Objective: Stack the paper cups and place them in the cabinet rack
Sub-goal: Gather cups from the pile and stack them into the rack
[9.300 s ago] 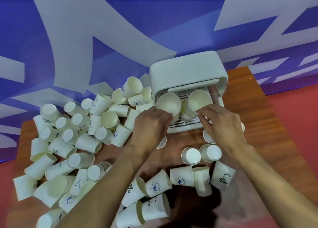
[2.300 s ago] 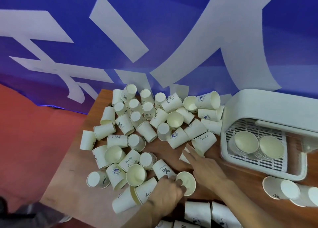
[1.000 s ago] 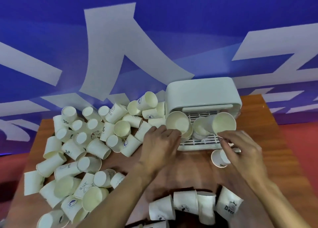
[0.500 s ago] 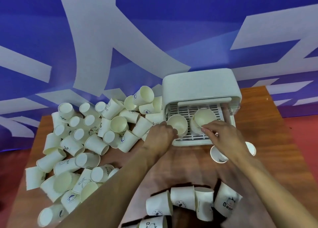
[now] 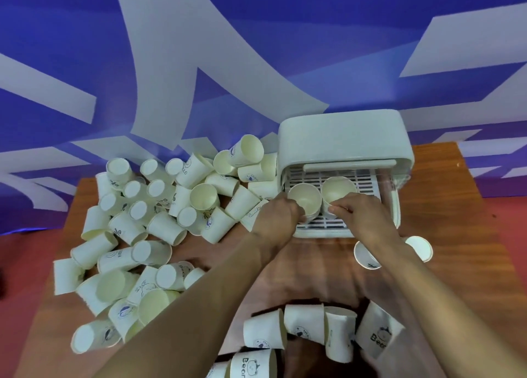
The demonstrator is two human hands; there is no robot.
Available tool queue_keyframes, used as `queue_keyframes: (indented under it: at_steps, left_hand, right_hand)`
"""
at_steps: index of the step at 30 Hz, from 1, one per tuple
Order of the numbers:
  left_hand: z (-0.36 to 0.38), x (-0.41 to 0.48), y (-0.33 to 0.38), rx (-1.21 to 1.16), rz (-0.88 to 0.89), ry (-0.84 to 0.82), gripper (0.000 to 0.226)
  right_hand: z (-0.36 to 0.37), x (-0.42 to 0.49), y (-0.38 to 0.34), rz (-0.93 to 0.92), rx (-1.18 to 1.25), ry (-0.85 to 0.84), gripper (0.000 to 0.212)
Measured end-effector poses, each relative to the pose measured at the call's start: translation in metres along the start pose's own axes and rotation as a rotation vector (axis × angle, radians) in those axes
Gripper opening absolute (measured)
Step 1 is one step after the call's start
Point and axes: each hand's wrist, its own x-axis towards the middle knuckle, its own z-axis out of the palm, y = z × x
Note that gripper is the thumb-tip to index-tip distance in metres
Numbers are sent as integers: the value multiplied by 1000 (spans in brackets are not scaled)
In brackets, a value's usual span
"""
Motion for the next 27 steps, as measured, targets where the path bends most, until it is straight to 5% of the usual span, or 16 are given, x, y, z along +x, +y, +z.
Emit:
queue_keyframes:
  at_steps: [3,6,8,12,15,19,23,25,27]
  left_hand:
    - [-8,-9,10,9,27,16,20]
    - [-14,-32,9,-51,78,213,38]
    - [-15,-55,2,-78,134,317,31]
    - [-8,-123,-33,-119,98,240,20]
    - [14,-184,-59,-134,73,160,16]
    - [46,-246,-68,-185,74,-120,44]
    - [65,-272,-61,-127,193,-385,81]
    - [65,-278,-58,-33,292,-383,76]
    - [70,-284,-58,157,395,-284,47]
  right_hand:
    - [1,-5,5,-3,0,22,19]
    - [1,-11,0,-36,-62,57,23]
    - [-1,-15,-8,-34,-143,76,24]
    - [-4,-45,-35,-66,-179,276,26]
    - [15,-79,-66,-306,-158,358,13]
    - [77,-119,-92,-577,-296,-116,16]
    - [114,-140,-99,-613,-480,-465,59]
    - [123,-140,-95,-635,-564,-547,76]
    - [126,-138,-96,-628,-646,-614,86]
